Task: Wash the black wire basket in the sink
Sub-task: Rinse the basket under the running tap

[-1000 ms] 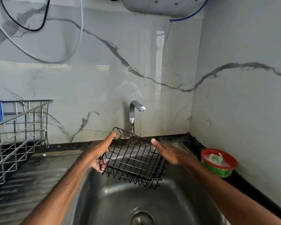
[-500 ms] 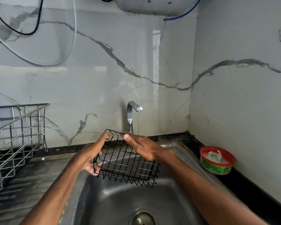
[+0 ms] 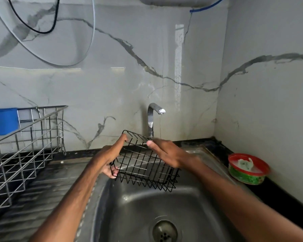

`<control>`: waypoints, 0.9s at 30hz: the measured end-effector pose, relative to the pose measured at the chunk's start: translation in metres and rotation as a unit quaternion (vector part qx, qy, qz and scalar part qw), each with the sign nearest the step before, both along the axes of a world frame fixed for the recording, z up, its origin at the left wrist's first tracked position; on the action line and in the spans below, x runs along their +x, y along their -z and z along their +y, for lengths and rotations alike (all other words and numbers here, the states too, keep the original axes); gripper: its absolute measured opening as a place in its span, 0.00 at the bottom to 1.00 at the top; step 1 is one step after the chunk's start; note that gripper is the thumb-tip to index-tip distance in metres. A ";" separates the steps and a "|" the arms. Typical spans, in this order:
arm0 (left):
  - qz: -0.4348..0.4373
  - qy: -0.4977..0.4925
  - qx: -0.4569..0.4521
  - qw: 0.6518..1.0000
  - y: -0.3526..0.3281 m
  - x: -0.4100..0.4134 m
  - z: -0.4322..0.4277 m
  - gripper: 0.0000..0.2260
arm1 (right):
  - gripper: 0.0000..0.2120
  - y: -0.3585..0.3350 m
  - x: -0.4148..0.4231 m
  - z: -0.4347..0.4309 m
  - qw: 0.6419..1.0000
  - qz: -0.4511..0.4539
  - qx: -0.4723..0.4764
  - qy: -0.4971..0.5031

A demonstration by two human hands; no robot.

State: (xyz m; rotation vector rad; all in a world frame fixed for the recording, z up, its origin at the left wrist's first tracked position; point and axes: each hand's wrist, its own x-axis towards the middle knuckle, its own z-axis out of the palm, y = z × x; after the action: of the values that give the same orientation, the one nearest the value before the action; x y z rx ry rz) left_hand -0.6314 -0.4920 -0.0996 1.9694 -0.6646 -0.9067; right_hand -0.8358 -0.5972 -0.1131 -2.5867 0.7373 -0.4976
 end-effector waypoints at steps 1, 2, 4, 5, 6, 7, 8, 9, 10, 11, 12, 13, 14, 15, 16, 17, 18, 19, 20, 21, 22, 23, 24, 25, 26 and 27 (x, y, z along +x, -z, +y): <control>-0.005 -0.002 -0.003 1.000 0.000 -0.001 0.000 0.45 | 0.37 -0.004 0.009 0.005 1.000 -0.003 -0.014 -0.014; -0.007 -0.003 -0.006 1.000 -0.001 -0.002 -0.001 0.45 | 0.38 -0.008 0.016 0.011 0.999 -0.001 -0.028 -0.025; 0.000 -0.008 -0.008 1.000 -0.001 -0.001 0.001 0.45 | 0.37 -0.011 0.025 0.016 0.999 -0.001 -0.034 -0.038; 0.006 -0.010 -0.009 1.000 -0.001 -0.001 0.002 0.45 | 0.36 -0.010 0.025 0.016 0.999 -0.010 -0.028 -0.040; 0.007 -0.013 -0.008 1.000 -0.001 0.000 0.003 0.45 | 0.34 -0.009 0.023 0.015 0.999 -0.023 -0.021 -0.040; -0.002 -0.013 -0.007 1.000 -0.001 0.002 0.004 0.46 | 0.32 -0.006 0.020 0.012 0.999 -0.031 -0.012 -0.037; -0.015 -0.010 -0.006 1.000 -0.002 0.004 0.005 0.46 | 0.32 -0.002 0.017 0.006 0.999 -0.029 0.003 -0.031; -0.028 -0.007 -0.007 1.000 -0.002 0.004 0.006 0.47 | 0.32 0.002 0.012 0.000 0.999 -0.017 0.029 -0.019; -0.034 -0.006 -0.007 0.999 -0.002 0.005 0.007 0.47 | 0.34 0.007 0.008 -0.011 0.998 0.002 0.063 0.005; -0.038 -0.006 -0.005 0.999 -0.002 0.005 0.008 0.46 | 0.37 0.014 0.003 -0.023 0.995 0.026 0.092 0.037; -0.042 -0.004 -0.002 0.999 -0.003 0.005 0.009 0.46 | 0.41 0.020 -0.003 -0.034 0.990 0.046 0.117 0.067; -0.048 -0.001 0.002 0.999 -0.004 0.004 0.010 0.46 | 0.45 0.027 -0.009 -0.043 0.985 0.057 0.140 0.087; -0.054 0.003 0.006 0.999 -0.005 0.003 0.010 0.46 | 0.48 0.035 -0.014 -0.050 0.980 0.059 0.164 0.096; -0.061 0.008 0.008 0.998 -0.006 0.002 0.010 0.46 | 0.50 0.041 -0.018 -0.056 0.976 0.057 0.186 0.098; -0.068 0.012 0.010 0.998 -0.006 0.000 0.010 0.45 | 0.49 0.047 -0.020 -0.058 0.973 0.050 0.203 0.097; -0.070 0.015 0.010 0.997 -0.007 -0.001 0.010 0.45 | 0.47 0.051 -0.021 -0.058 0.972 0.039 0.209 0.098; -0.070 0.016 0.012 0.997 -0.007 -0.001 0.011 0.45 | 0.45 0.054 -0.020 -0.055 0.973 0.023 0.207 0.102; -0.070 0.017 0.014 0.997 -0.007 0.001 0.012 0.45 | 0.45 0.056 -0.019 -0.052 0.974 0.006 0.197 0.112; -0.063 0.019 0.018 0.998 -0.007 0.003 0.012 0.46 | 0.45 0.057 -0.017 -0.049 0.974 -0.009 0.189 0.123; -0.052 0.018 0.020 0.998 -0.007 0.006 0.012 0.46 | 0.46 0.059 -0.017 -0.045 0.974 -0.019 0.184 0.131; -0.040 0.014 0.021 0.999 -0.008 0.009 0.013 0.46 | 0.46 0.060 -0.016 -0.042 0.974 -0.030 0.180 0.133; -0.031 0.010 0.020 0.999 -0.009 0.011 0.013 0.46 | 0.43 0.061 -0.016 -0.039 0.975 -0.045 0.174 0.130; -0.026 0.007 0.017 0.999 -0.010 0.013 0.014 0.46 | 0.39 0.061 -0.016 -0.036 0.976 -0.065 0.166 0.122; -0.025 0.005 0.011 1.000 -0.011 0.015 0.016 0.45 | 0.34 0.059 -0.016 -0.033 0.979 -0.087 0.153 0.107; -0.025 0.004 0.006 1.000 -0.013 0.016 0.018 0.44 | 0.31 0.058 -0.015 -0.032 0.982 -0.106 0.134 0.085; -0.023 0.002 0.001 1.000 -0.015 0.017 0.020 0.43 | 0.29 0.056 -0.014 -0.032 0.985 -0.114 0.107 0.068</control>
State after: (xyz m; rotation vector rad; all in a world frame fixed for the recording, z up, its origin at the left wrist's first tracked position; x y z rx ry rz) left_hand -0.6144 -0.4725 -0.0844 1.9961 -0.6939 -0.8663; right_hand -0.8498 -0.6296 -0.1687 -2.2461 0.8416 -0.7017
